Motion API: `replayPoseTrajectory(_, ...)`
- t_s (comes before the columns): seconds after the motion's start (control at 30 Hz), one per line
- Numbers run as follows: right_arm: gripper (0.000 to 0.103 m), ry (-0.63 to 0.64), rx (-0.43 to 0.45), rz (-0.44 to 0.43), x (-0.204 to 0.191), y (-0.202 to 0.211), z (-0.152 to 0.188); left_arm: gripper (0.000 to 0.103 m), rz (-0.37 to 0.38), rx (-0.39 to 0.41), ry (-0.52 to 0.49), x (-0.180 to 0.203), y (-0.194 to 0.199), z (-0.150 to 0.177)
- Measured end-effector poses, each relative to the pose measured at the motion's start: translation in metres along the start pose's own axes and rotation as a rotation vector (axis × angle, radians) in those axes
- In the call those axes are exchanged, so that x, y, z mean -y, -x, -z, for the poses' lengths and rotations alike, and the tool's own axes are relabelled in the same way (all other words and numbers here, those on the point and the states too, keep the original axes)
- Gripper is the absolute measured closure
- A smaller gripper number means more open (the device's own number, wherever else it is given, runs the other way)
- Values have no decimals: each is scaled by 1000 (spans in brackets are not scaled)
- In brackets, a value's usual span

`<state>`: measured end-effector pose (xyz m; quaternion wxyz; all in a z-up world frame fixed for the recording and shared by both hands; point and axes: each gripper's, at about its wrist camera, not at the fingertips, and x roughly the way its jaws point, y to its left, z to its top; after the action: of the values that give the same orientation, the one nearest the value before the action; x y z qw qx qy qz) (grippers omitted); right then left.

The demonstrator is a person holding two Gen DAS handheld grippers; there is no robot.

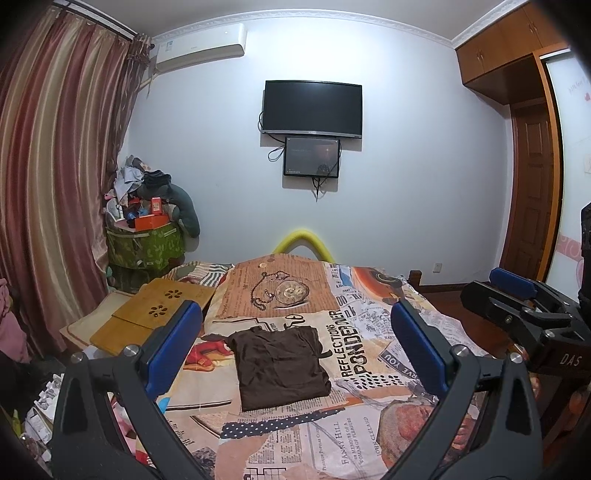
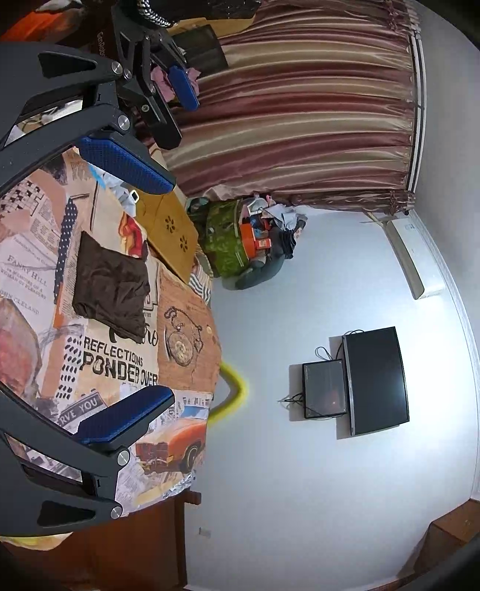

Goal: Fold small clothes

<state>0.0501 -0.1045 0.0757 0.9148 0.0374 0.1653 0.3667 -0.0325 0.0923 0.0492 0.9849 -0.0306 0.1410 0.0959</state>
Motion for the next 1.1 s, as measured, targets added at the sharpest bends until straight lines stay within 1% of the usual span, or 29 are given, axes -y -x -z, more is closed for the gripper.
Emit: replayPoseTrajectory(1.1, 0, -16, -2, 9, -2, 2, 0, 0, 13, -1, 2, -5, -3, 1)
